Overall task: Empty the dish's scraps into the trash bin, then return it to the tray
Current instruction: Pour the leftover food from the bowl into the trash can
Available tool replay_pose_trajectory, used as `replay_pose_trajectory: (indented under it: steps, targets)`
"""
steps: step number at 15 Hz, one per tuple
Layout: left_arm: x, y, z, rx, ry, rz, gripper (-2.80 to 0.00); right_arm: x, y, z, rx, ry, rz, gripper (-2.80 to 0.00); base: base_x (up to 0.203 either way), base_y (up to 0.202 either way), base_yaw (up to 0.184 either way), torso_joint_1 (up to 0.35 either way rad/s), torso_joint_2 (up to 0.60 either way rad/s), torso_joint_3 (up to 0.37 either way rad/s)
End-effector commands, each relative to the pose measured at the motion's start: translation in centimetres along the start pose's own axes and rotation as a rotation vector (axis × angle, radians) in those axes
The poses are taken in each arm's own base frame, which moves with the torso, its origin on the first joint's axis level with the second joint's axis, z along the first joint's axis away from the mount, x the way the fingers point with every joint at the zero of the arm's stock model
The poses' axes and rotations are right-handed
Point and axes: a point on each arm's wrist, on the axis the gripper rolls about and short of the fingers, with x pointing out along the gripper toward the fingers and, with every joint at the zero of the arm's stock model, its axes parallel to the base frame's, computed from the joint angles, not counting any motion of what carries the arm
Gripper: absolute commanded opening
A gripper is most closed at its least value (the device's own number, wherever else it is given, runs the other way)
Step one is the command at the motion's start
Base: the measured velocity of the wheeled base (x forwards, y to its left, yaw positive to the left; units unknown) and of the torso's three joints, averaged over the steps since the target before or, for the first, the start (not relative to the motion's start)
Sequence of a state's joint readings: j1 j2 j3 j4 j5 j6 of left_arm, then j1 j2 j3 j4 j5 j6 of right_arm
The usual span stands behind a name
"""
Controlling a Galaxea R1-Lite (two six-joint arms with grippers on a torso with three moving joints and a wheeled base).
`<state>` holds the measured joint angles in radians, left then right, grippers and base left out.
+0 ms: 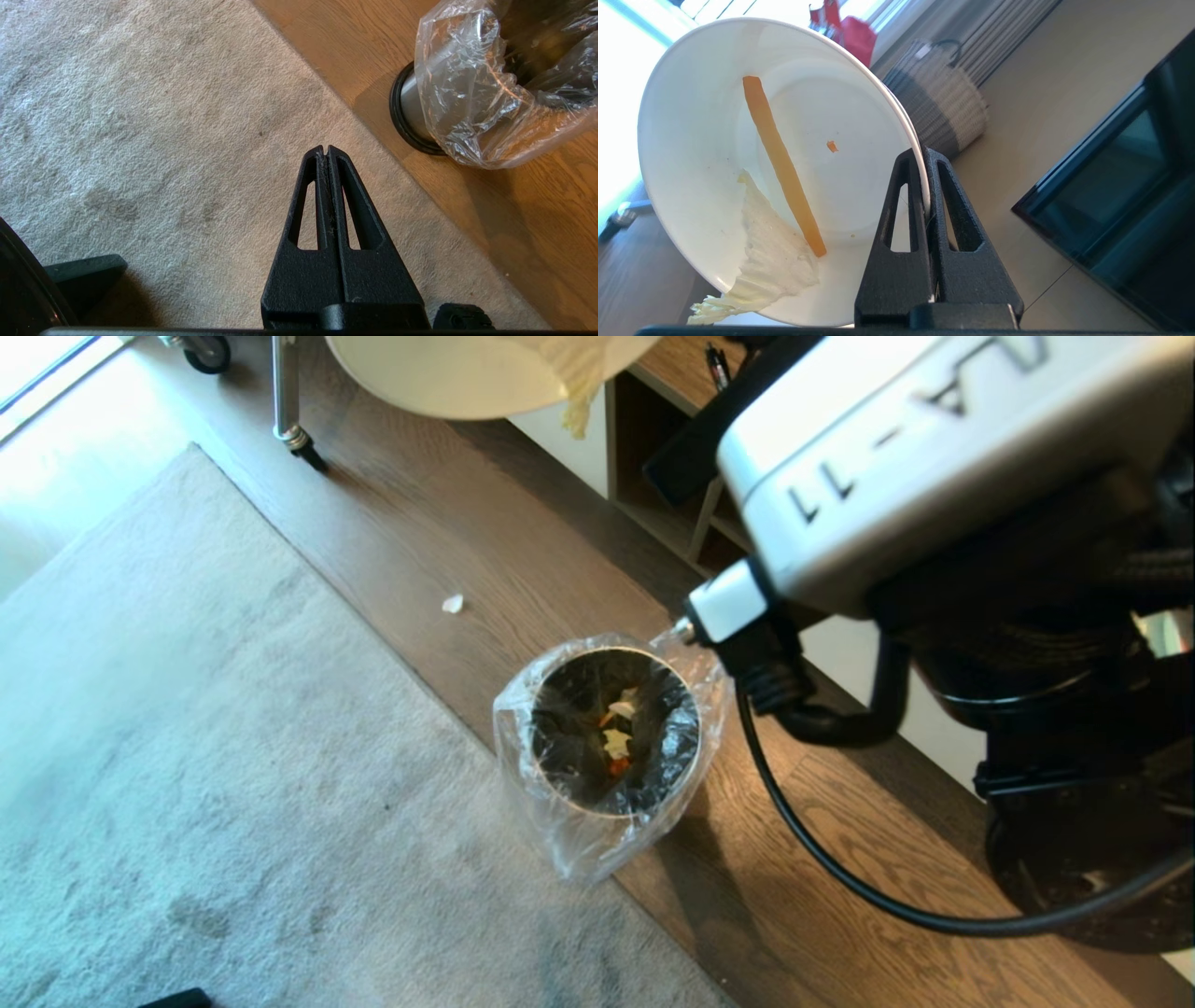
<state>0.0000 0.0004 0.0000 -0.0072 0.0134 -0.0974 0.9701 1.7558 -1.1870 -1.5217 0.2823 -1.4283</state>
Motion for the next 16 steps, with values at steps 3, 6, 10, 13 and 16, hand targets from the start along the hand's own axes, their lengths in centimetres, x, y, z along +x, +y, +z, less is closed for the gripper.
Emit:
replay_pose_trajectory:
  steps: [3, 6, 10, 13, 16]
  targets:
    - [0.0, 0.0, 0.0, -0.001, -0.001, 0.000, -2.80, 0.1, -1.6, 1.3, 0.001, -0.027, -0.066, -2.80, 0.000, 0.000, 0.000, 0.000, 0.00, 0.000]
    - [0.0, 0.0, 0.0, -0.001, -0.001, 0.000, -2.80, 0.4, -2.1, 1.3, -0.006, -0.029, -0.088, -2.80, 0.000, 0.000, 0.000, 0.000, 0.00, 0.000]
    - [0.0, 0.0, 0.0, -0.001, -0.001, 0.000, -2.80, 1.0, -2.7, 1.2, -0.010, -0.007, -0.117, -2.80, 0.000, 0.000, 0.000, 0.000, 0.00, 0.000]
    - [0.0, 0.0, 0.0, -0.001, -0.001, 0.000, -2.80, 0.5, -1.9, 1.2, 0.000, 0.018, -0.084, -2.80, 0.000, 0.000, 0.000, 0.000, 0.00, 0.000]
    - [0.0, 0.0, 0.0, -0.001, -0.001, 0.000, -2.80, 1.0, -2.3, 1.1, -0.002, 0.026, -0.114, -2.80, 0.000, 0.000, 0.000, 0.000, 0.00, 0.000]
